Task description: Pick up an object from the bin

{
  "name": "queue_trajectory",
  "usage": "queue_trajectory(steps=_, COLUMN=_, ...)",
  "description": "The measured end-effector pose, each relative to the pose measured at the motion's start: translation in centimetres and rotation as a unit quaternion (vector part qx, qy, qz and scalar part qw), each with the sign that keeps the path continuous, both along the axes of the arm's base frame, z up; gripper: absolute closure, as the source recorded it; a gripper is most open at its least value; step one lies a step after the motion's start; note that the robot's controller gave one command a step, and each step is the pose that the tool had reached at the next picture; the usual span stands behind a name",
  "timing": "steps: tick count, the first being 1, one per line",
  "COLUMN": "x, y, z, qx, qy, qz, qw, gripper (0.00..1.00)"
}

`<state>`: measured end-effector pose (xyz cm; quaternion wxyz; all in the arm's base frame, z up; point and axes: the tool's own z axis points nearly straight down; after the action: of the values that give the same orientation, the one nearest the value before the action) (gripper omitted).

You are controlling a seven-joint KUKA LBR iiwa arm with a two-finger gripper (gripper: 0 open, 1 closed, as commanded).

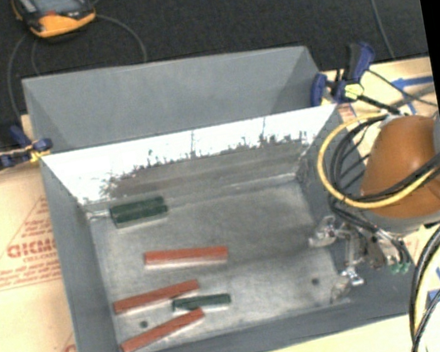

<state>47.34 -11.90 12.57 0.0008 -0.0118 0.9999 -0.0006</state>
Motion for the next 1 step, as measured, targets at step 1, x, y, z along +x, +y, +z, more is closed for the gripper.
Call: queue_trajectory(steps=1, x=3.97, y=5.26, z=2.12, qx=0.0, qy=0.0, qz=-0.047, qw=0.9989, gripper=0.0)
